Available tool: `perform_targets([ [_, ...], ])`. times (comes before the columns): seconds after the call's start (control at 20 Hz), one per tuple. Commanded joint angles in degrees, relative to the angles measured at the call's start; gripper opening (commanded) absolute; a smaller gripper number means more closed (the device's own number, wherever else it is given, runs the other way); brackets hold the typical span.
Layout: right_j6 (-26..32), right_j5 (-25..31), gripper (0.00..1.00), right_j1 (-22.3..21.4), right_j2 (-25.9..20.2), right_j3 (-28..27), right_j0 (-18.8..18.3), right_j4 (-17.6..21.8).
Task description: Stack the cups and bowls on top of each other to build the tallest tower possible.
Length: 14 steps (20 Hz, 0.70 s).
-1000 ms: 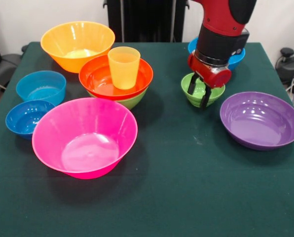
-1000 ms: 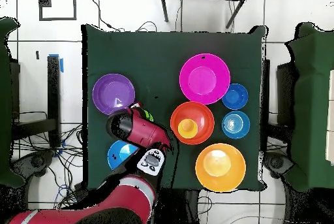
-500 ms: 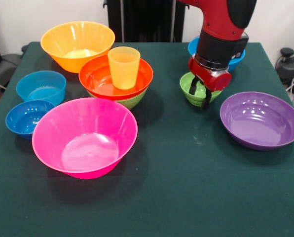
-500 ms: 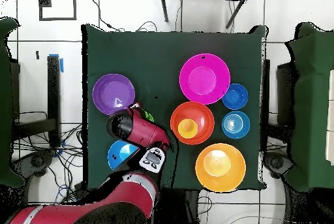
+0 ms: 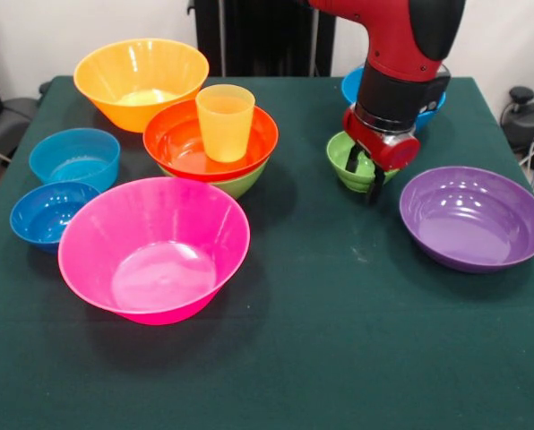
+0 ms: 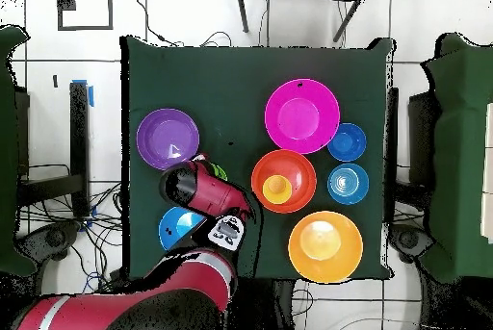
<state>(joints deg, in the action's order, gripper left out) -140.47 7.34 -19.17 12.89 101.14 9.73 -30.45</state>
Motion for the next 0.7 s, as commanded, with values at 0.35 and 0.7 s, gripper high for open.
perform_targets([
  [0.35,-8.21,1.34,0.0,1.12,-5.88,-0.19,-0.12,-0.66],
  [0.7,-9.69,4.9,0.0,-0.62,-4.68,0.4,0.81,-1.96],
])
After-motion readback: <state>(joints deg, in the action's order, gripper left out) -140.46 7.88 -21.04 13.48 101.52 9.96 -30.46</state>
